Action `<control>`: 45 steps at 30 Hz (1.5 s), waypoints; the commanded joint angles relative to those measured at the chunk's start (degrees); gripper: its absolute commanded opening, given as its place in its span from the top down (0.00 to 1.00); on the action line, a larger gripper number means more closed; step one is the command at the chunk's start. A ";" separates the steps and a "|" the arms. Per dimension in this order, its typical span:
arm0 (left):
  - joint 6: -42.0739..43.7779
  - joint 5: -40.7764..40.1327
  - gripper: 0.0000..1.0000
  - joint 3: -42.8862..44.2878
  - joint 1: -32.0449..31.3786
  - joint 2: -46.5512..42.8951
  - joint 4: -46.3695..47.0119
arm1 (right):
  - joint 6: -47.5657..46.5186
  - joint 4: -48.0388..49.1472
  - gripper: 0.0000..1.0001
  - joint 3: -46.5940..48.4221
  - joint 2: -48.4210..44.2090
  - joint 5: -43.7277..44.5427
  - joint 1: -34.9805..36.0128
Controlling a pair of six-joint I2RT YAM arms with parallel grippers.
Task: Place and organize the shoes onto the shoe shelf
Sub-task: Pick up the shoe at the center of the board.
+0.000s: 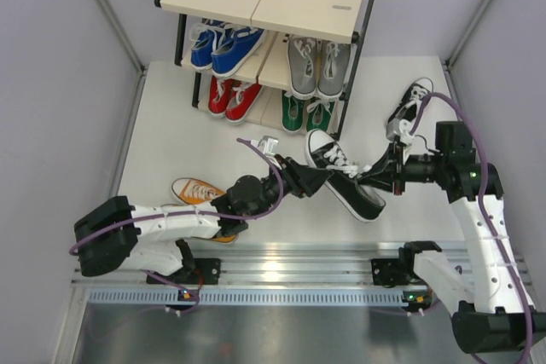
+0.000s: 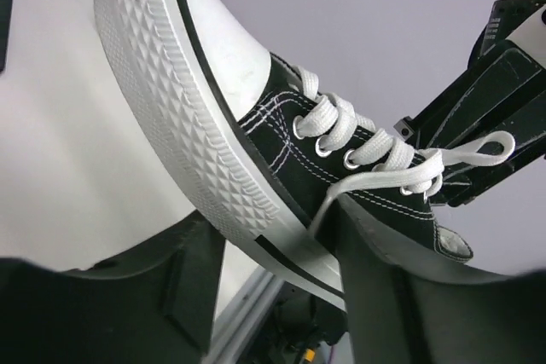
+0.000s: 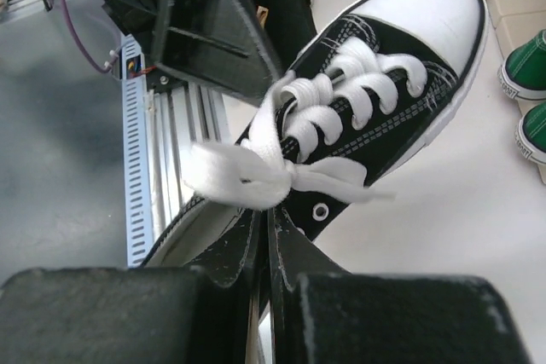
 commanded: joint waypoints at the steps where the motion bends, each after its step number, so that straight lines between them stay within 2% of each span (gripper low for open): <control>1: 1.63 0.44 0.48 0.14 -0.25 -1.03 11.38 | -3.51 -0.22 1.00 0.16 -1.58 -1.24 2.09; 3: 2.24 1.06 0.63 -0.04 -0.25 -1.90 10.42 | -4.04 -0.57 1.00 -0.02 -2.02 -0.19 2.62; 4: 2.77 1.32 0.74 -0.13 -0.25 -2.43 9.72 | -4.56 -1.01 1.00 -0.10 -2.19 0.08 2.71; 6: 6.02 2.28 0.83 -0.30 -0.25 -4.27 7.36 | -6.67 -2.68 1.00 -0.19 -2.28 1.04 3.41; 7: 8.46 3.42 0.94 -0.65 -0.16 -5.94 5.86 | -8.15 -3.81 1.00 -0.28 -2.28 1.83 3.67; 8: 9.88 3.43 1.00 -1.00 -0.07 -5.95 5.84 | -8.52 -3.91 1.00 -0.37 -2.37 2.18 3.67; 9: 11.03 5.00 1.00 -1.35 0.19 -8.04 3.93 | -8.61 -4.00 1.00 -0.37 -2.37 2.54 3.76; 10: 13.47 6.23 1.00 -1.79 0.37 -9.11 2.95 | -8.87 -4.26 0.96 -0.11 -2.54 2.89 3.76; 12: 15.33 8.70 1.00 -2.67 0.98 -12.61 -0.20 | -8.96 -4.79 0.82 0.51 -2.72 3.94 3.76; 13: 17.61 11.49 1.00 -2.68 1.94 -13.76 -4.83 | -8.87 -5.05 0.63 1.73 -2.55 4.21 3.85; 14: 18.85 12.91 1.00 -2.33 2.56 -14.91 -7.75 | -8.87 -5.23 0.53 2.52 -2.11 4.38 3.85; 15: 19.90 15.28 1.00 -2.24 3.61 -17.27 -10.39 | -9.13 -6.54 0.38 3.49 -1.84 4.21 3.76; 17: 23.42 20.38 1.00 -1.80 4.67 -20.17 -18.56 | -9.66 -7.16 0.23 5.95 -0.70 3.86 3.76; 18: 24.30 21.96 1.00 -1.36 5.63 -21.06 -21.20 | -9.58 -7.69 0.12 6.57 -0.18 3.25 3.85; 20: 27.38 27.15 1.00 -0.83 6.43 -22.29 -27.01 | -10.55 -7.87 0.04 7.54 1.58 0.62 3.85; 24: 30.55 31.90 1.00 0.22 6.70 -24.06 -31.07 | -6.24 -4.18 0.01 6.75 5.62 -0.10 8.75; 33: 29.14 37.44 1.00 0.92 6.70 -20.72 -27.38 | 1.40 4.69 0.01 6.40 9.85 6.31 19.66; 38: 28.44 38.41 1.00 2.42 6.61 -18.26 -26.94 | 1.59 5.58 0.01 7.01 12.83 6.67 23.01; 44: 28.09 37.62 1.00 2.86 6.70 -17.38 -24.04 | 2.99 7.25 0.05 6.40 15.12 8.07 25.73; 45: 28.00 37.62 1.00 3.03 6.70 -17.29 -23.69 | 3.69 7.60 0.09 6.05 15.29 8.42 26.52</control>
